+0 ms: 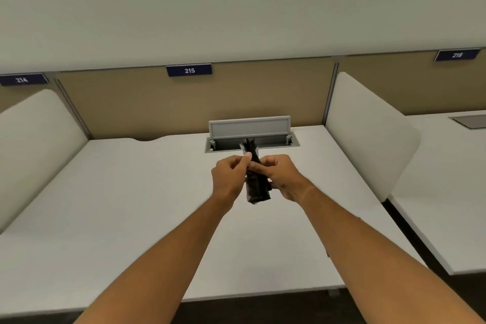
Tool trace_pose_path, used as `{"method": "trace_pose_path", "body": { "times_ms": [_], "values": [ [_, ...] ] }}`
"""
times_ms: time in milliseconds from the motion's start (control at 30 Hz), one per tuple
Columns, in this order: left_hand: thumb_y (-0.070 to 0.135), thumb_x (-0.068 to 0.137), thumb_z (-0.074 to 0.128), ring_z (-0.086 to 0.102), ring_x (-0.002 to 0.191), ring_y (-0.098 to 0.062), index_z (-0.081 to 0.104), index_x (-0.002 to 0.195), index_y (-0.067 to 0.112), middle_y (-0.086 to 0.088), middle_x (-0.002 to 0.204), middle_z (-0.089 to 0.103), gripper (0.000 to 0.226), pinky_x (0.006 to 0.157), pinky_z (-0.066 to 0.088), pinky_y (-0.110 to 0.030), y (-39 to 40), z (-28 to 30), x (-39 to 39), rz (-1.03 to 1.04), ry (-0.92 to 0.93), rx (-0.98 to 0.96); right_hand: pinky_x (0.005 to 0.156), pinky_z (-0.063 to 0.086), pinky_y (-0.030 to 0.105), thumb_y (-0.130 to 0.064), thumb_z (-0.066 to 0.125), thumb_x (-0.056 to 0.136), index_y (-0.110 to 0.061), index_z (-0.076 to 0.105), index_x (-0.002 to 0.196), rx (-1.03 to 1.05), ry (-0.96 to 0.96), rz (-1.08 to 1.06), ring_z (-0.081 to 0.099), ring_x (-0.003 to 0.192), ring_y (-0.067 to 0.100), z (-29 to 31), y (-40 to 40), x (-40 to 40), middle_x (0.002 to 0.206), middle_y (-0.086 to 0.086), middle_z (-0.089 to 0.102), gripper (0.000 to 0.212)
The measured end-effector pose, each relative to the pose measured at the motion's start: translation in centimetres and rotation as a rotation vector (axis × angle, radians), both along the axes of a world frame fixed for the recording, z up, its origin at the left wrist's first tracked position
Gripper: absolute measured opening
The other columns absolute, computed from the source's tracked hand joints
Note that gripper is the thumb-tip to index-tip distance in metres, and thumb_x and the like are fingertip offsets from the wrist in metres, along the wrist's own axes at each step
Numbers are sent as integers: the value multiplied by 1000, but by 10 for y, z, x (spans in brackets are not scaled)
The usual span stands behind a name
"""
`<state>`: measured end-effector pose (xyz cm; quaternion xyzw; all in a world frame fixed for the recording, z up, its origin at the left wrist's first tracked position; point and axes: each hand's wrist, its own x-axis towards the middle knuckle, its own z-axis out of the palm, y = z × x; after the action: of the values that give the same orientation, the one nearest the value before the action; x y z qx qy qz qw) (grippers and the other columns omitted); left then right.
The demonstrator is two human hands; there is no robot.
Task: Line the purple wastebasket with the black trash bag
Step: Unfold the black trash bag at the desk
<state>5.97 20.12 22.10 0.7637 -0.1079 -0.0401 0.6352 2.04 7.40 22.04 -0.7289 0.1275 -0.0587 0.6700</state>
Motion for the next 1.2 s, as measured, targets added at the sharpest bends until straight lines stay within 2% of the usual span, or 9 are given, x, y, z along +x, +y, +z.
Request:
{"method": "trace_pose_path", "body": {
  "times_ms": [233, 433, 633, 767, 867, 967, 1033, 1100, 1200],
  "values": [
    [38, 90, 64, 71, 86, -23, 69, 70, 29, 0, 78, 72, 22, 79, 59, -36, 75, 22, 13, 12, -12, -24, 79, 59, 40, -27, 66, 89, -5, 74, 98, -35, -69, 0, 73, 87, 25, 18, 80, 13, 92, 11, 75, 25],
    [31, 93, 59, 68, 84, -22, 72, 86, 9, -9, 88, 71, 27, 72, 58, -31, 108, 30, 21, 18, 5, -21, 80, 60, 42, -27, 65, 91, -5, 74, 97, 28, -54, -66, 71, 93, 25, 23, 111, 20, 98, 13, 75, 24],
    [26, 96, 53, 61, 78, -26, 66, 84, 3, -13, 85, 66, 29, 69, 50, -32, 154, 32, 50, 261, 104, -47, 80, 55, 43, -21, 62, 92, -10, 61, 68, 146, -33, -544, 59, 79, 24, 30, 66, 15, 88, 12, 64, 26],
    [23, 98, 52, 47, 69, -26, 48, 64, 8, -9, 68, 49, 37, 56, 37, -29, 174, 24, 61, 306, 196, -18, 79, 58, 47, -18, 63, 92, -9, 66, 76, 40, -25, -492, 62, 83, 29, 35, 45, 7, 89, 15, 67, 18],
    [24, 97, 53, 52, 84, -26, 55, 88, 7, -10, 89, 55, 19, 64, 43, -30, 173, 21, 58, 411, 221, 48, 69, 60, 40, -18, 63, 92, -5, 66, 85, 100, -63, -349, 65, 75, 28, 50, 53, 8, 85, 14, 68, 15],
    [27, 91, 62, 56, 104, -31, 53, 115, 10, -15, 116, 56, 31, 87, 48, -39, 162, 25, 44, 575, 36, 197, 60, 57, 33, -17, 72, 85, -3, 63, 80, 73, -72, -282, 63, 66, 24, 61, 68, 14, 78, 14, 67, 17],
    [30, 89, 65, 64, 89, -26, 60, 106, 8, -14, 100, 65, 27, 79, 53, -35, 142, 34, 29, 337, 20, 32, 53, 54, 27, -18, 76, 81, -2, 61, 83, 26, -54, -219, 62, 61, 22, 64, 85, 16, 76, 14, 65, 22],
    [36, 92, 62, 66, 73, -17, 65, 103, 4, -8, 85, 68, 34, 63, 55, -28, 120, 45, 10, -6, 196, -104, 58, 58, 31, -23, 76, 81, -2, 62, 89, 11, -6, -83, 67, 67, 24, 62, 101, 14, 80, 16, 68, 27],
    [48, 90, 59, 71, 87, -21, 69, 108, 7, -8, 92, 73, 46, 71, 58, -31, 105, 49, 1, -176, 318, -136, 69, 61, 44, -24, 74, 83, -4, 62, 80, -37, 26, 67, 71, 72, 26, 56, 113, 9, 81, 16, 70, 23]
  ]
}}
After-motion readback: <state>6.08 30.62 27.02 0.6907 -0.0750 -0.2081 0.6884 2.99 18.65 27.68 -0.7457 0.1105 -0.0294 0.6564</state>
